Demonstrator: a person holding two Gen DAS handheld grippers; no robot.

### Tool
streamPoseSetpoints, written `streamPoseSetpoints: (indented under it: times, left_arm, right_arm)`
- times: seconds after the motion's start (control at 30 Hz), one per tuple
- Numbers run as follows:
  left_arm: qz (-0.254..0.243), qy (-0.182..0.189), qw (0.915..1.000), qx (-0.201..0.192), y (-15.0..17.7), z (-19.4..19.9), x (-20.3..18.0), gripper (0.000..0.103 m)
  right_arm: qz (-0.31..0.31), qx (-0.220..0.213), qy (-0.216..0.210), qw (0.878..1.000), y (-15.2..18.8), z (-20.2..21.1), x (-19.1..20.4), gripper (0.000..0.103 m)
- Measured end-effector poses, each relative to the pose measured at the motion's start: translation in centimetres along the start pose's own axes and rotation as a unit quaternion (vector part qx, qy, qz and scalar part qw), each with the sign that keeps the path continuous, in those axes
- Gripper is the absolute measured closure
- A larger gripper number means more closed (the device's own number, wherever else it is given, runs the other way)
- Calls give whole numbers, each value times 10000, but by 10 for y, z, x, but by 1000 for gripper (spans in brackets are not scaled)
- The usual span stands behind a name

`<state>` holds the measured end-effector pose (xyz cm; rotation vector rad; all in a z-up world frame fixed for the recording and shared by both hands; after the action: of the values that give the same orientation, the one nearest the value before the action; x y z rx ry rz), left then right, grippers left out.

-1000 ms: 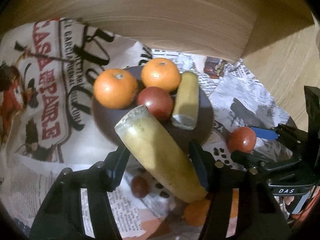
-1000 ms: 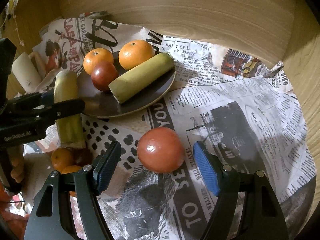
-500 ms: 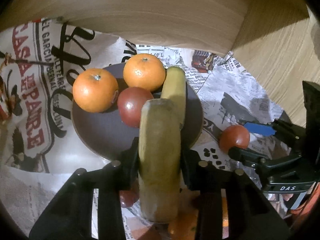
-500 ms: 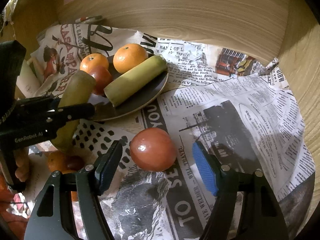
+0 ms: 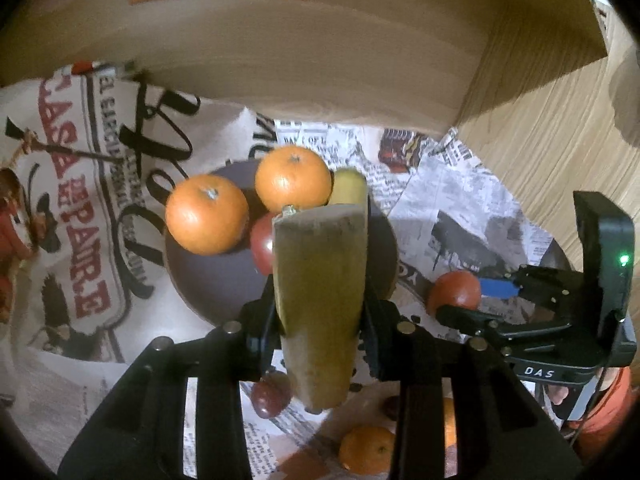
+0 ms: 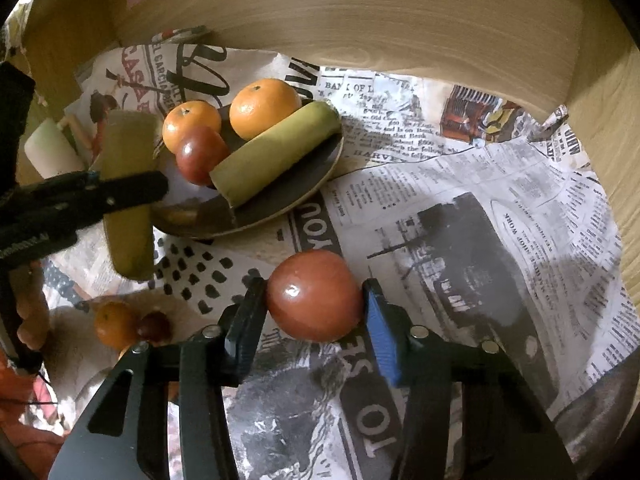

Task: Organize fruits
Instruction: 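Grasp the second corn cob with the left gripper while the right gripper grasps a tomato, then place the corn cob and tomato on the plate and open both grippers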

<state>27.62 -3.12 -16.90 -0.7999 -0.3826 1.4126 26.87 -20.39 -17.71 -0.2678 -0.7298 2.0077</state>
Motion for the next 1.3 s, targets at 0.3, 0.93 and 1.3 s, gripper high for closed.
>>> streamPoseSetpoints:
  times: [0.3, 0.93, 1.3]
  left_arm:
    - [80, -70, 9997, -218, -18, 14, 12, 67]
    - [81, -231, 9997, 11, -44, -15, 45, 67]
    - [69, -103, 9999, 94, -55, -28, 49, 67]
  right_arm:
    - [-5, -313, -80, 9995, -12, 14, 7, 59]
    - [36, -707, -291, 9971, -62, 8, 31, 59]
    - [250, -526, -223, 9981, -84, -16, 39, 58]
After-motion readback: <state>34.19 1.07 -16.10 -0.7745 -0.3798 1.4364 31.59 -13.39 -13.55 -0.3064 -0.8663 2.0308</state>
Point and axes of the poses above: each gripper's, at about its wrist camera, not at the fingertips, and z roughly against the way its jaws point, x to its left, y to its underside, the point moved 4 cm from there along -z, roughly the way its jaws point, and after that the axes turned 2 degrees about z, right-handed, at the moved point
